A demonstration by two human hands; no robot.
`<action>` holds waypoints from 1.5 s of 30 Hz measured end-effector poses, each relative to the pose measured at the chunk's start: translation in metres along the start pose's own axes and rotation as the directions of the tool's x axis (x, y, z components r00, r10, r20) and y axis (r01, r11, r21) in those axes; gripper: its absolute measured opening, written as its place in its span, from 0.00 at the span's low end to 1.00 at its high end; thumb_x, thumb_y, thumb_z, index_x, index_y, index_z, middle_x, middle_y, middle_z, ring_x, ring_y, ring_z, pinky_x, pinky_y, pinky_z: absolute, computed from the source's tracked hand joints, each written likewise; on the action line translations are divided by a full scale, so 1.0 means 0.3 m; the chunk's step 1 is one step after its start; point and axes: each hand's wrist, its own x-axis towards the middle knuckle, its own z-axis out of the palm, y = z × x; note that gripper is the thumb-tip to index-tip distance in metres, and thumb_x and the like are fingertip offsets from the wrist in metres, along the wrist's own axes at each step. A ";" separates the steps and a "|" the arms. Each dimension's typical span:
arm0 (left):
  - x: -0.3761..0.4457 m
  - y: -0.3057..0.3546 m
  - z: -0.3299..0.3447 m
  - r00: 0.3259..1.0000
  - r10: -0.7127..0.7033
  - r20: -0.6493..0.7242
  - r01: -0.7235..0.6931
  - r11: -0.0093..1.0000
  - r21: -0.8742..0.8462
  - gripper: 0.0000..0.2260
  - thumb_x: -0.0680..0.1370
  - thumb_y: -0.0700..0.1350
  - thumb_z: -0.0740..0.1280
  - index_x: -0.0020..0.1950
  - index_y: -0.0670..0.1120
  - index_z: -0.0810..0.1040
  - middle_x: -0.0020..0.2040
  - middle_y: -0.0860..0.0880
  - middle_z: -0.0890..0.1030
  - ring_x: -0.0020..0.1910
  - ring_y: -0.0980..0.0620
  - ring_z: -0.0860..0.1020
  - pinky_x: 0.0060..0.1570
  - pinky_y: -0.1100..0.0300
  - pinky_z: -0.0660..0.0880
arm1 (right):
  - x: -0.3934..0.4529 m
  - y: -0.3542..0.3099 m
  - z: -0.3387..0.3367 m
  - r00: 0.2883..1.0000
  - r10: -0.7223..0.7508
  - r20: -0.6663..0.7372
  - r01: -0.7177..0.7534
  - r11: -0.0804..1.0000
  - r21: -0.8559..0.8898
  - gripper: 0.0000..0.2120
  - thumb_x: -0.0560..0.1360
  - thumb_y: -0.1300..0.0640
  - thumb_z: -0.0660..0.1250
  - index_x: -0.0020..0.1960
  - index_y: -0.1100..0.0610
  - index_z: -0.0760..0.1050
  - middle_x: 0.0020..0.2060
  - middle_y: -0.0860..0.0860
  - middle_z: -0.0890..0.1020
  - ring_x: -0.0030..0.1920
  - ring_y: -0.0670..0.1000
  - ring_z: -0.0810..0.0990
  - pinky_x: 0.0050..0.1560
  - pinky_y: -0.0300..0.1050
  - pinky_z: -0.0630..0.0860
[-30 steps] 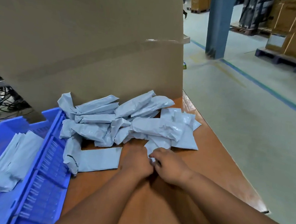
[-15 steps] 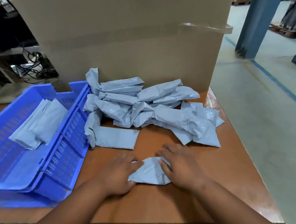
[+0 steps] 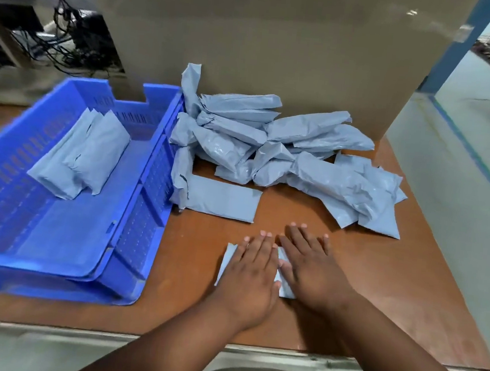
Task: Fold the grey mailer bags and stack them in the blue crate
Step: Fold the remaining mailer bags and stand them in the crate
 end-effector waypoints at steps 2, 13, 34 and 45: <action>0.008 0.002 0.027 1.000 -0.004 0.015 0.004 1.000 0.029 0.33 0.85 0.57 0.50 0.86 0.41 0.53 0.87 0.39 0.52 0.86 0.41 0.47 0.83 0.40 0.46 | -0.007 0.012 0.019 0.999 0.020 0.041 -0.021 1.000 0.017 0.31 0.85 0.35 0.40 0.86 0.42 0.50 0.87 0.49 0.47 0.86 0.54 0.44 0.83 0.66 0.46; -0.010 -0.010 0.051 0.999 0.010 0.043 -0.011 1.000 0.020 0.33 0.87 0.58 0.45 0.87 0.42 0.44 0.87 0.41 0.43 0.86 0.43 0.40 0.83 0.42 0.44 | -0.016 0.009 0.032 1.000 0.015 0.020 -0.015 1.000 -0.021 0.31 0.86 0.34 0.39 0.86 0.42 0.53 0.87 0.49 0.50 0.86 0.54 0.45 0.83 0.67 0.48; -0.066 -0.148 0.054 0.967 -0.256 0.007 0.255 0.964 -0.080 0.30 0.87 0.58 0.39 0.88 0.47 0.48 0.88 0.49 0.45 0.86 0.52 0.39 0.84 0.46 0.45 | 0.051 -0.195 0.052 0.995 -0.068 -0.076 0.066 0.997 -0.028 0.27 0.87 0.43 0.48 0.82 0.50 0.65 0.83 0.56 0.63 0.84 0.59 0.58 0.83 0.67 0.48; -0.067 -0.159 0.059 0.963 -0.264 0.051 0.266 0.964 -0.028 0.30 0.86 0.58 0.39 0.88 0.48 0.45 0.88 0.48 0.43 0.86 0.51 0.38 0.84 0.43 0.45 | 0.061 -0.200 0.040 0.997 -0.070 -0.014 0.070 0.997 -0.014 0.29 0.87 0.41 0.43 0.85 0.48 0.59 0.85 0.56 0.58 0.85 0.59 0.54 0.83 0.66 0.46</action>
